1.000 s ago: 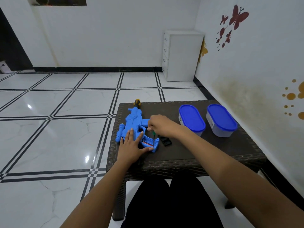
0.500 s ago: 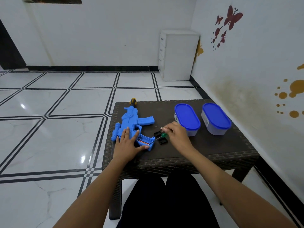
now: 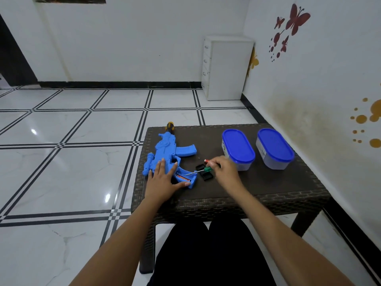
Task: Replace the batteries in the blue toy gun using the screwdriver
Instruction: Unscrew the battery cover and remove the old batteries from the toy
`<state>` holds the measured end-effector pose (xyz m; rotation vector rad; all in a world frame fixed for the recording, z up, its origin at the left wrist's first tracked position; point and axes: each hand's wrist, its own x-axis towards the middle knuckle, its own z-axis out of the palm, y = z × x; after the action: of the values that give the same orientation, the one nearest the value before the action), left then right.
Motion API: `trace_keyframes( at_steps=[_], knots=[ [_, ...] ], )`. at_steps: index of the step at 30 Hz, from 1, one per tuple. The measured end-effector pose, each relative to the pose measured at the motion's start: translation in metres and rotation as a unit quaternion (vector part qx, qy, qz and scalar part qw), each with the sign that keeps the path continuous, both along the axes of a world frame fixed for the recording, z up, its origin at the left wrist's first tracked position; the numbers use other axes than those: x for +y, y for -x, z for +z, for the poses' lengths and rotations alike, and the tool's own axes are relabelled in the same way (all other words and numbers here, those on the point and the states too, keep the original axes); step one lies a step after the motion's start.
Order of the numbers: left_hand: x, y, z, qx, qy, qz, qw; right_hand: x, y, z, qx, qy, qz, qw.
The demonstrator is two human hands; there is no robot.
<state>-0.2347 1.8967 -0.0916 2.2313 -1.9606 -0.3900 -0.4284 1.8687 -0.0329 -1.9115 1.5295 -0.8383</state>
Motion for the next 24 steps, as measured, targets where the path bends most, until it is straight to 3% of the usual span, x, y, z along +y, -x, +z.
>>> trace_keyframes(
  at_steps=[5, 10, 18, 21, 24],
  knots=[
    [-0.001, 0.000, -0.001, -0.001, 0.003, -0.001, 1.000, -0.005, -0.010, 0.044, 0.245, 0.028, 0.172, 0.954],
    [0.001, 0.001, -0.003, 0.009, 0.020, 0.003, 1.000, -0.014, -0.034, 0.060, 0.363, 0.046, 0.253, 0.896],
    [0.000, 0.000, -0.005, 0.006, 0.024, -0.001, 1.000, -0.017, -0.058, 0.066, 0.437, 0.086, 0.316, 0.837],
    [0.000, 0.000, -0.004, 0.004, 0.023, -0.001, 1.000, -0.018, -0.059, 0.067, 0.431, 0.077, 0.311, 0.843],
    [0.001, 0.000, -0.002, 0.007, 0.020, -0.001, 1.000, -0.018, -0.046, 0.065, 0.392, 0.059, 0.281, 0.874]
  ],
)
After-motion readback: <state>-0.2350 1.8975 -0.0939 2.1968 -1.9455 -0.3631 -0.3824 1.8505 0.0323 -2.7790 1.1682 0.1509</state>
